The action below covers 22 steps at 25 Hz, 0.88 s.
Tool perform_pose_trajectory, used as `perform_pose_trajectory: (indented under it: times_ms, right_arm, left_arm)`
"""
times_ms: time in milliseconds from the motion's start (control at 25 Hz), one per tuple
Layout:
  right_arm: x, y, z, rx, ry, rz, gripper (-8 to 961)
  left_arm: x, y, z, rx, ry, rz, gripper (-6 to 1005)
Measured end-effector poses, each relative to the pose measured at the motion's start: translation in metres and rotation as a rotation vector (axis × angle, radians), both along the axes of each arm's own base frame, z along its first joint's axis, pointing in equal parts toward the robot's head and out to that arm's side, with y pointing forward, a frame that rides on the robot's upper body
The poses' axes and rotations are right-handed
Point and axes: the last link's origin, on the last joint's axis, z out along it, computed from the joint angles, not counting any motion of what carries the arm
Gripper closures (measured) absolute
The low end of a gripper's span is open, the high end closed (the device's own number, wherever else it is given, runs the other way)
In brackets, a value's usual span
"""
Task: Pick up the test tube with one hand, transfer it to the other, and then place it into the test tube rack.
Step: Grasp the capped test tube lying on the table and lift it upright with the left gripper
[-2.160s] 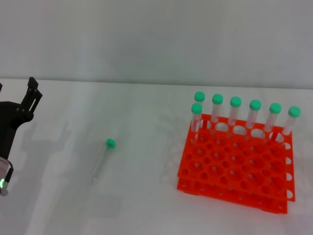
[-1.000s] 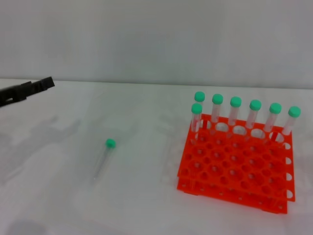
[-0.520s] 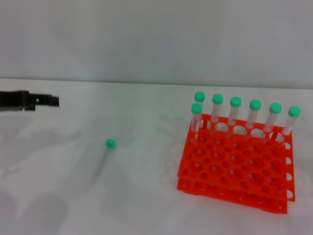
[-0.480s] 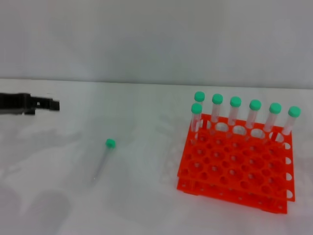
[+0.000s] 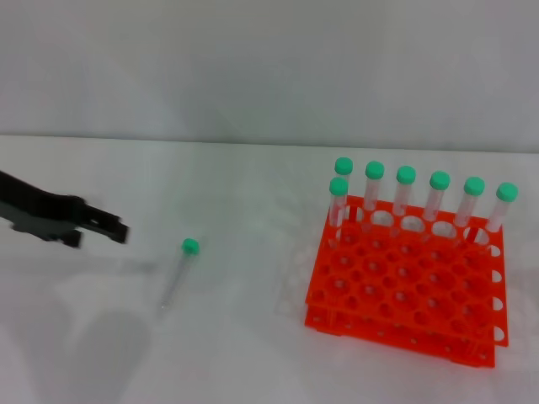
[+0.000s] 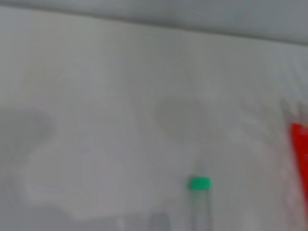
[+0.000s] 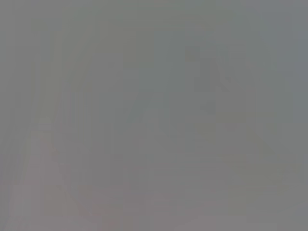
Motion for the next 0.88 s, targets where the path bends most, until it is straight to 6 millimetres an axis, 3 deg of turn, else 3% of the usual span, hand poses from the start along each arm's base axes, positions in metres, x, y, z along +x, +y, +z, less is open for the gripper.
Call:
perform_pose_trajectory:
  times_ms: [240,560,880]
  right_arm:
    - [0.000,0.000,0.001,0.008,-0.018,-0.003,121]
    - [0.000,0.000,0.001,0.011,-0.024,-0.001,121]
    - [-0.001,-0.001,0.001,0.013,-0.024,0.004,120]
  left_arm:
    - [0.008,0.013,-0.035,-0.075,-0.019,0.031,123]
    - [0.016,0.028,-0.056,-0.106,0.070,0.052,123]
    - [0.026,0.035,-0.090,-0.166,0.137,0.037,123]
